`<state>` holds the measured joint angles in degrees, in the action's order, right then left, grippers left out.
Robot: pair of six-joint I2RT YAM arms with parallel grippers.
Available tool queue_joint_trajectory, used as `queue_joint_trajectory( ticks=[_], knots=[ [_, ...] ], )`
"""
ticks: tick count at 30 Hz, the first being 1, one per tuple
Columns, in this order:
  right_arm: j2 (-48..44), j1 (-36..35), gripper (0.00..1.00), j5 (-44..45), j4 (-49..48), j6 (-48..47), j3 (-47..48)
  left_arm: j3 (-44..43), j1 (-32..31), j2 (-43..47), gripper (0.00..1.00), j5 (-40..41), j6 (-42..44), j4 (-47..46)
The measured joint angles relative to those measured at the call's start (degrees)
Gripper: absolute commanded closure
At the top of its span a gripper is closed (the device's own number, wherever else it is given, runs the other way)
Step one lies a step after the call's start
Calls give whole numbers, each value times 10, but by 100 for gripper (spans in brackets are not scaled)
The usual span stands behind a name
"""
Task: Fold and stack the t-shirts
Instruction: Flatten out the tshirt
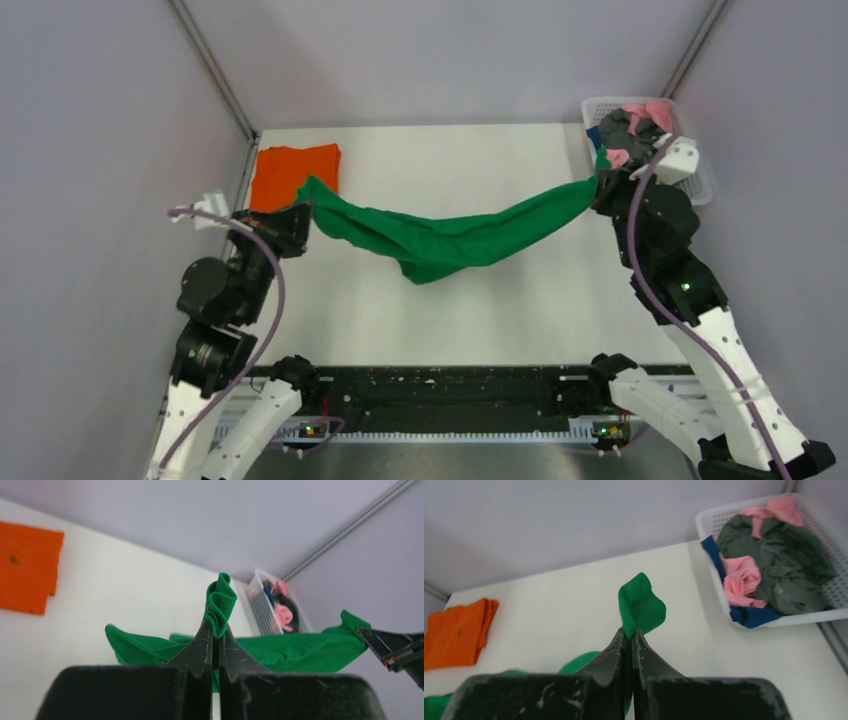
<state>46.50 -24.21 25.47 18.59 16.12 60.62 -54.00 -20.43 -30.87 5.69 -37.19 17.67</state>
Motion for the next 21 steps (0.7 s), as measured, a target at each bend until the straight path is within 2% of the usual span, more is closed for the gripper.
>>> queue_joint_trajectory(
  ticks=[3,6,14,21],
  knots=[
    [-26,0,100,71,46,12,52,-50,0,47,100,45,19,22],
    [-66,0,100,105,72,20,84,-84,0,87,100,71,33,32],
    [-158,0,100,83,116,42,150,-149,0,122,100,73,48,54],
    [-154,0,100,82,144,62,131,-142,0,81,100,131,55,55]
  ],
)
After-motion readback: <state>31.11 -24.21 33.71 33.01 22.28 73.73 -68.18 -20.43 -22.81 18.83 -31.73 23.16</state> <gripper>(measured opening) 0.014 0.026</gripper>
